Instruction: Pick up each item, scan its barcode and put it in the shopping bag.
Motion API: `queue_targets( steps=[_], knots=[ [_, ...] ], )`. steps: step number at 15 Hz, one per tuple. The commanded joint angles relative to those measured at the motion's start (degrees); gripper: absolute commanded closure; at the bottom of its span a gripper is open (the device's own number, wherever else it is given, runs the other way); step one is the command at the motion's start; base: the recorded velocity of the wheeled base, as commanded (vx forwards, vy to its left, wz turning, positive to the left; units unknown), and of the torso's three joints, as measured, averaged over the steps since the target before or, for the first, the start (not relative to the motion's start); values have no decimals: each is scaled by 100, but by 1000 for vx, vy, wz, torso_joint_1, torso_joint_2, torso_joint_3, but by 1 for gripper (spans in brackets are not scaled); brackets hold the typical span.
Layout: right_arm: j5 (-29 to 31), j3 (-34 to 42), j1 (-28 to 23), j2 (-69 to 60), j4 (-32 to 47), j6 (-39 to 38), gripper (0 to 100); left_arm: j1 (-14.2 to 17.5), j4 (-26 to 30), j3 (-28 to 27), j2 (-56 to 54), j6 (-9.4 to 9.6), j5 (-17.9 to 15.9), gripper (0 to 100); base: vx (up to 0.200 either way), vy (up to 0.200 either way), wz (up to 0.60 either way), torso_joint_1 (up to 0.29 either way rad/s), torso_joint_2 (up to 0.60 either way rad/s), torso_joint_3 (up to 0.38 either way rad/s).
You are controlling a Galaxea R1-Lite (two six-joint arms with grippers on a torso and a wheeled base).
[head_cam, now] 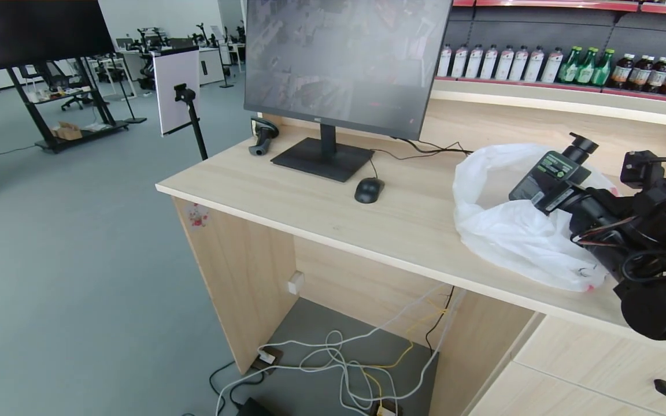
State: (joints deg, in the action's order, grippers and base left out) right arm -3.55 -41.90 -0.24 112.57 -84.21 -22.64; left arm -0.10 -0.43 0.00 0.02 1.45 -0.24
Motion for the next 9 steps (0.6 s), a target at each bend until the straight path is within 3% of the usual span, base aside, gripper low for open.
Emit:
queue_targets(
  steps=[1, 9],
  knots=[
    [-6, 68, -2, 257, -43, 14, 100, 1, -1, 0, -2, 4, -2, 0, 0, 0, 0, 0, 0, 0],
    [135, -20, -64, 573, -280, 286, 100, 1, -10, 0, -2, 48, -2, 0, 0, 0, 0, 0, 0, 0]
  ],
)
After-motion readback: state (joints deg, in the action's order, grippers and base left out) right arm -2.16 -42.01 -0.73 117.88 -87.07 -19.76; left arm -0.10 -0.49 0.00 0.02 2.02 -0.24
